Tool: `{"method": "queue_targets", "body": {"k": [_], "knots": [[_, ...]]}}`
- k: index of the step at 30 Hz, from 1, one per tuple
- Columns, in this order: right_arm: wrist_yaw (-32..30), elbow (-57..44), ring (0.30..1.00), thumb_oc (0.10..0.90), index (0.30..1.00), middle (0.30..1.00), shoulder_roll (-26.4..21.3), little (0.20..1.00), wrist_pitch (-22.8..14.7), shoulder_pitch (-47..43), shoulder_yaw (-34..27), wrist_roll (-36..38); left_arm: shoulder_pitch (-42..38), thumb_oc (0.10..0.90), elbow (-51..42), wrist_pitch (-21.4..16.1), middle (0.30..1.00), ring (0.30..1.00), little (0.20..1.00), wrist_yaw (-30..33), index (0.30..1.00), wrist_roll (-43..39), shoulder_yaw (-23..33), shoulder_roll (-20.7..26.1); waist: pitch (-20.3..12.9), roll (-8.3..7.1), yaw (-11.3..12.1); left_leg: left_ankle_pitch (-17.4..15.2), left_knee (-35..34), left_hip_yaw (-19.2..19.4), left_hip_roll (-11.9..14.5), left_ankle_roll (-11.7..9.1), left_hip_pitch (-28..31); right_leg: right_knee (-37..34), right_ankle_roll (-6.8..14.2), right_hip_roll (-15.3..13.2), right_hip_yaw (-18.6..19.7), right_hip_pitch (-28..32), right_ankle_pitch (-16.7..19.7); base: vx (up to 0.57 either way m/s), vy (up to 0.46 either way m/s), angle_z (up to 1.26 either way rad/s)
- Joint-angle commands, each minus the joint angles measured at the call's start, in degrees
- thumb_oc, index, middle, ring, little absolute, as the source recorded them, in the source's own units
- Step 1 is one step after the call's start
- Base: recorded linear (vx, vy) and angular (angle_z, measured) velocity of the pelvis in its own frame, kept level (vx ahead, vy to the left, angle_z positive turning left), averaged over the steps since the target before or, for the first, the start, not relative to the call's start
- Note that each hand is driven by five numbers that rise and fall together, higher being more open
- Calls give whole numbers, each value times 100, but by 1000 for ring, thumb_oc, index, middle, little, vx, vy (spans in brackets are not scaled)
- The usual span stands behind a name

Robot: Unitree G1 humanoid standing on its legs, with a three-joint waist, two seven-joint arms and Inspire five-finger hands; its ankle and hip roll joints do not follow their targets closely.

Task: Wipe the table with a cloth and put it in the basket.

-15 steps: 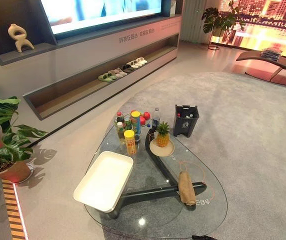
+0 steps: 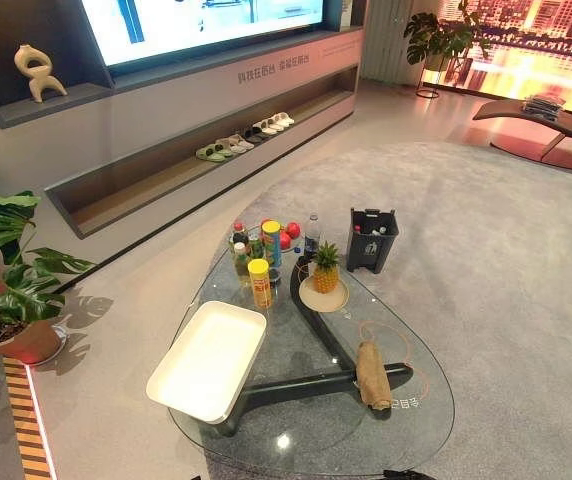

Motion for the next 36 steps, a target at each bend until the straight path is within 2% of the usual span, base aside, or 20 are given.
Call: {"method": "queue_targets", "body": {"k": [1,15,26,31,32,33,36], "knots": [[1,572,900,800,900,900,-156,900,286,45,244,-77,-558,800,328,-62,900,900,900,-47,900,-19,13,-86,64,-52,57,-510,-1,-24,-268,131,129,54,231,-76,-180,-141,60,0,0,0],[-206,470,900,800,900,900,-212,900,-158,-53,237,-46,-511,800,328,-71,900,900,900,-66,900,39,76,-83,113,-89,94,-554,82,-7,-269,137,146,78,231,-78,-156,-138,63,28,-6,-1],[-285,-321,900,800,900,900,-574,900,-835,-492,370,409,-696,800,33,225,900,900,900,-162,900,-123,-114,200,403,-109,99,-605,461,95,-255,199,-291,215,206,-78,-65,-538,96,-2,-6,-8],[-500,-644,900,800,900,900,-685,900,-1408,-918,504,809,-1032,800,-35,222,900,900,900,-174,900,-201,-254,289,767,-122,90,-618,759,117,-263,211,-699,386,177,-44,14,-895,85,-65,-18,-7],[-795,-677,900,800,900,900,-692,900,-1131,-1010,523,844,-1111,800,-54,218,900,900,900,-164,900,-232,-283,298,836,-129,92,-612,831,106,-264,211,-797,454,169,-39,12,-973,74,-172,-45,1],[-824,-750,900,800,900,900,-708,900,-1787,-1081,518,805,-1241,800,-83,166,900,900,900,-160,900,-286,-337,300,972,-135,100,-598,981,77,-271,212,-1007,621,166,-25,10,-1160,54,-152,-33,1],[-1449,-1365,900,800,900,900,-668,900,-1462,-1279,694,819,-1464,800,-337,319,900,900,900,-125,900,-410,-467,242,1242,-102,70,-554,1133,20,-325,242,-1281,829,151,-35,-30,-1425,30,-158,-7,6]]}}
